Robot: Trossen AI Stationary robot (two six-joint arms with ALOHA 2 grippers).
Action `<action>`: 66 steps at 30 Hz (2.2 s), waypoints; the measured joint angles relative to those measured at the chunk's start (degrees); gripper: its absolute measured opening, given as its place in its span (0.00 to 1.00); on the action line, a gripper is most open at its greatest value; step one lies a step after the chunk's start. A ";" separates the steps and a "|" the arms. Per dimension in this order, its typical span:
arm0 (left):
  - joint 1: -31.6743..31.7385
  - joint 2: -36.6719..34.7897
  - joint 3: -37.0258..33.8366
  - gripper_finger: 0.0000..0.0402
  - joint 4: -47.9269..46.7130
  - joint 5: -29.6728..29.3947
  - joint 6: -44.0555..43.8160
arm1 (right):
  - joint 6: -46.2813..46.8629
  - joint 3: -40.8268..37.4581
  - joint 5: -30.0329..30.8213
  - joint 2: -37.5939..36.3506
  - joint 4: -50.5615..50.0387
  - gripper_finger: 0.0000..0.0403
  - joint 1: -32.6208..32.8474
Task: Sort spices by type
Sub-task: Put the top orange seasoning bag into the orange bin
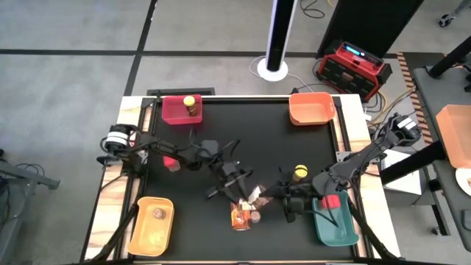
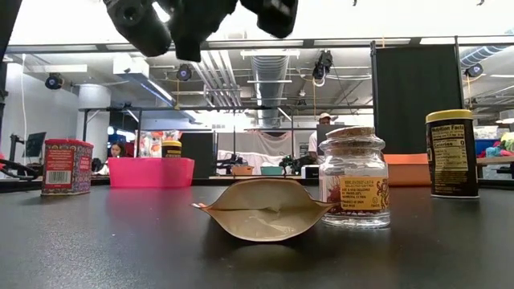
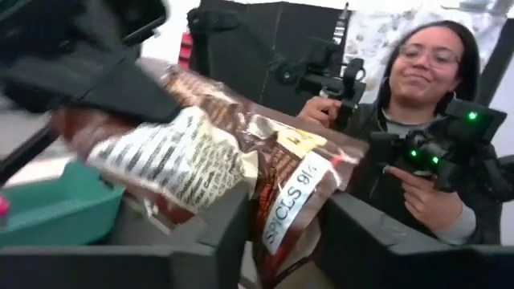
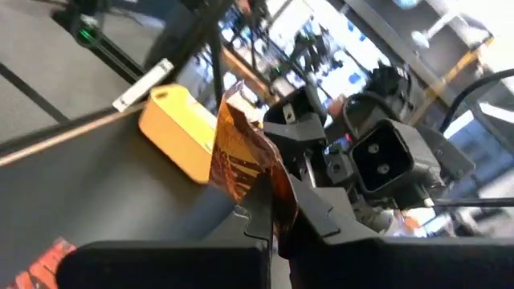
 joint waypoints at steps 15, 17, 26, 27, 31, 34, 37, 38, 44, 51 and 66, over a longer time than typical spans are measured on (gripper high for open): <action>10.12 -1.00 -0.07 0.46 -1.61 0.19 0.08 | 21.87 11.59 7.21 -1.19 -35.16 0.02 0.14; 11.44 -1.06 -0.07 0.46 -1.69 0.08 0.10 | 23.63 12.46 8.63 -1.19 -37.97 0.02 0.15; 15.59 -1.24 -0.50 0.46 -5.72 -1.53 2.49 | 27.61 14.57 22.38 -1.19 -43.91 0.02 0.15; 15.97 -1.24 -0.66 0.46 -6.56 -2.04 2.92 | 27.62 15.13 24.76 -1.19 -44.94 0.02 0.14; 17.59 -1.25 -1.68 0.46 -8.45 -3.29 3.29 | 29.96 18.66 30.40 -1.21 -51.59 0.02 -0.18; 18.71 -1.35 -2.32 0.46 -8.91 -5.81 3.34 | 34.77 21.59 30.99 -1.21 -57.56 0.02 -0.90; 19.29 -1.35 -2.60 0.45 -9.34 -9.32 3.66 | 39.86 23.65 31.15 -1.21 -62.12 0.02 -2.14; 19.32 -1.40 -2.60 0.44 -9.52 -10.20 4.11 | 41.36 24.07 31.22 -1.21 -63.62 0.02 -2.57; 16.69 -3.15 -2.80 0.41 -14.20 -13.65 6.78 | 53.41 27.75 32.81 -1.23 -78.89 0.02 -7.75; 10.43 -3.97 -2.82 0.41 -19.88 -20.67 10.02 | 71.26 32.41 29.78 -1.28 -98.78 0.02 -22.71; -1.17 -19.65 -2.82 0.41 -44.59 -58.35 14.14 | 63.50 32.74 6.65 1.94 -106.01 0.02 -61.96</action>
